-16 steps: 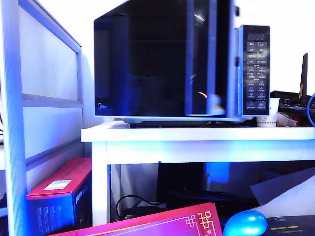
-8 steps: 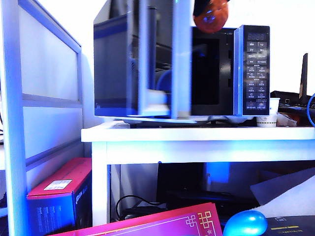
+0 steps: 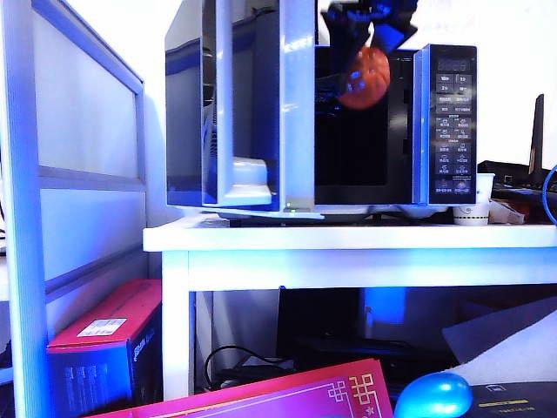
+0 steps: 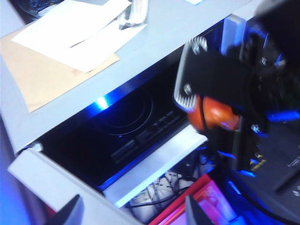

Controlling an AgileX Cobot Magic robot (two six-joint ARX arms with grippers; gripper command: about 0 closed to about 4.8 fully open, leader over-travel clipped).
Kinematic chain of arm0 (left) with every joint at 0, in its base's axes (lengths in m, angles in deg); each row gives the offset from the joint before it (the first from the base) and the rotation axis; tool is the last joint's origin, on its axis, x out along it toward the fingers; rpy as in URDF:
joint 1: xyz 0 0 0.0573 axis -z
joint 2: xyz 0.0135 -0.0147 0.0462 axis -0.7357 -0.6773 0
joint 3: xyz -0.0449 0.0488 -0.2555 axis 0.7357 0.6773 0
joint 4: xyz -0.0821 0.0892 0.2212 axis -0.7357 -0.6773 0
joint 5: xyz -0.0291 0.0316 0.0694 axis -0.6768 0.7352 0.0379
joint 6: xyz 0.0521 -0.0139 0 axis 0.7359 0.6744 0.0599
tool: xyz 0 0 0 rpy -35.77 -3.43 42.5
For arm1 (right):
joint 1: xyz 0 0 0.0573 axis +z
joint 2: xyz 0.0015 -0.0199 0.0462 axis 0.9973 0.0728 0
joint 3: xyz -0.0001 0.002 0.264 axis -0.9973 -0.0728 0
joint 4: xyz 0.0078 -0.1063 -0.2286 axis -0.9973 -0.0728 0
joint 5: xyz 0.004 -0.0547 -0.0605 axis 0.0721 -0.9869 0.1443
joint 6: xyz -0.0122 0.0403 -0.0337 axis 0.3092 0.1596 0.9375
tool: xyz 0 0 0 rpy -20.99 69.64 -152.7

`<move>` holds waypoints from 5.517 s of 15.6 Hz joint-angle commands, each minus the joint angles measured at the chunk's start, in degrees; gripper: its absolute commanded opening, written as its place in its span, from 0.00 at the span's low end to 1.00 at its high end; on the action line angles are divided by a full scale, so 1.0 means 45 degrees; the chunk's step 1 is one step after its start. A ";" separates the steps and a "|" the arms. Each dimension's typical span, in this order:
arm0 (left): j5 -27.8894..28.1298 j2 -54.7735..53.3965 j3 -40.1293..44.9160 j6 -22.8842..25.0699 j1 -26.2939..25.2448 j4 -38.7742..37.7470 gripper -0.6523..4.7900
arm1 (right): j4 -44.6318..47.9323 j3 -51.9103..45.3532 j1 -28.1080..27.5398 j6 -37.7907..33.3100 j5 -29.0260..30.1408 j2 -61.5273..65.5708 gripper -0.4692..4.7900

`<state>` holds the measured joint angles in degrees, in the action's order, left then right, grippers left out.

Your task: Open the microwave door, place the orange inside the microwave, then close the microwave door.

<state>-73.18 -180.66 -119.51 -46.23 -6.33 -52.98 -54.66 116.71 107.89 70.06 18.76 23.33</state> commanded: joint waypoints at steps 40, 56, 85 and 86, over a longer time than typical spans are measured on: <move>0.0505 0.0068 -0.0024 0.0563 -0.0010 -0.0505 0.65 | 1.8258 -0.5571 -0.0627 0.4498 0.0437 0.3662 0.88; 0.0505 0.0063 -0.0024 0.0554 -0.0005 -0.0695 0.65 | 1.6009 -0.3133 -0.0597 0.3109 -0.0136 0.4371 1.00; 0.0549 0.0063 -0.0015 0.0165 -0.0005 -0.1428 0.65 | 1.0812 -0.3070 -0.0287 0.2098 -0.1549 -0.1175 1.00; 0.0549 0.0063 -0.0015 0.0170 -0.0005 -0.1583 0.65 | 1.0535 -0.3065 -0.0287 0.2123 -0.1768 -0.1579 1.00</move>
<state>-70.88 -180.66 -119.42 -45.40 -6.35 -59.69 -18.62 100.89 106.80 78.91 12.64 19.63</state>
